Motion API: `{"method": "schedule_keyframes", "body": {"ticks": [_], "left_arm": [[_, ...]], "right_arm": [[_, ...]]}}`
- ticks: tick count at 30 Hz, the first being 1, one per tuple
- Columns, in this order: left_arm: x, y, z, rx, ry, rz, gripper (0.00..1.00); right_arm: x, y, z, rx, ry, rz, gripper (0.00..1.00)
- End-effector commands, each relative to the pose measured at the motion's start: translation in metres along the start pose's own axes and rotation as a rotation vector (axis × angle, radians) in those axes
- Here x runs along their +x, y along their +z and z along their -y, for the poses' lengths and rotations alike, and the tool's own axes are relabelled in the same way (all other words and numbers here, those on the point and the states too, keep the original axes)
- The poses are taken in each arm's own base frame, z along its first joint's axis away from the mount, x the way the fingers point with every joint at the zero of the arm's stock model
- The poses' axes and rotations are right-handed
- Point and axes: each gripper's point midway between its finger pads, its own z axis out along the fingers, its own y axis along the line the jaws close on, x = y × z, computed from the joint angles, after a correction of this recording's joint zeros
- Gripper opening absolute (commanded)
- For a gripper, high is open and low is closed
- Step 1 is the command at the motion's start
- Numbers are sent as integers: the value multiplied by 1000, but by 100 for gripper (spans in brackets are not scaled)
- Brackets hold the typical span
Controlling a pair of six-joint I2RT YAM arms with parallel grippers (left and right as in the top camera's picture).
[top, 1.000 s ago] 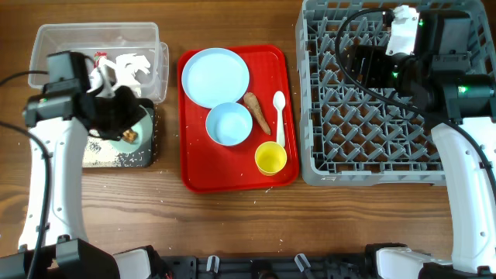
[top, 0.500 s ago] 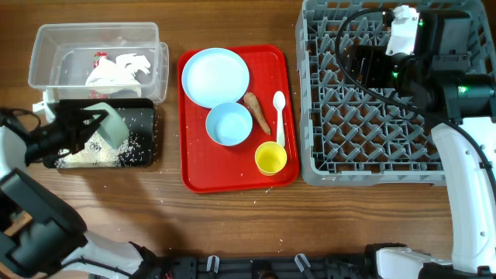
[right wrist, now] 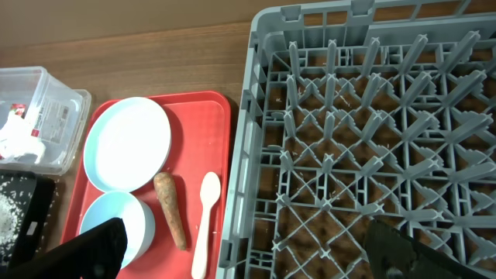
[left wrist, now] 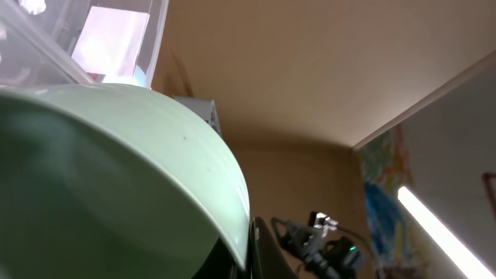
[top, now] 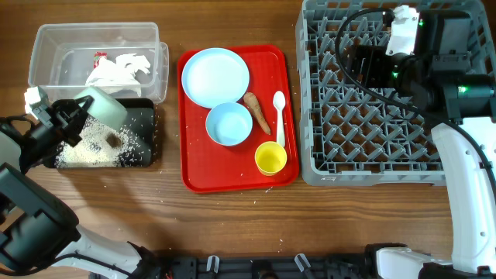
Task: Sort waste into correct bins and load items into the dishwasher rack
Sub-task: 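Tip the green bowl's brown food onto the black tray, then set the green bowl down and grasp the yellow cup with left gripper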
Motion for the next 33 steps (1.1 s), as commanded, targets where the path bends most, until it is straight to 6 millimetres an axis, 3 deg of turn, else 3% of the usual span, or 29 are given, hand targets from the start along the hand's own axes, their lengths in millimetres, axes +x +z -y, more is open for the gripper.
{"method": "schedule_keyframes", "body": {"ticks": [1,4,7,9,12,16,22,25,29,33], "left_arm": [[-5,-12,4,45,-90,34,4],[-10,-22,4,47,-89,65,4],[-3,-15,15,45,-65,45,4],[15,2,32,8,14,-9,4],[60,40,35,-234,186,-126,4],[127,78,5,-656,312,-282,4],[184,88,-67,-1246,450,-323,4],[212,101,-88,-1300,557,-355,4],[239,124,-105,-1245,697,-405,4],[243,129,-114,-1263,745,-414,4]], "right_arm": [[-4,0,-5,-21,0,6,100],[-4,0,-5,-21,0,7,100],[-5,0,-5,-22,0,9,99],[-5,0,-5,-21,-1,11,99],[-5,0,-5,-21,0,11,100],[-6,0,-5,-22,-2,14,100],[-6,0,-5,-22,-2,16,100],[-7,0,-5,-22,-2,17,100],[-7,0,-5,-22,-3,17,100],[-7,0,-5,-22,-2,16,100]]}}
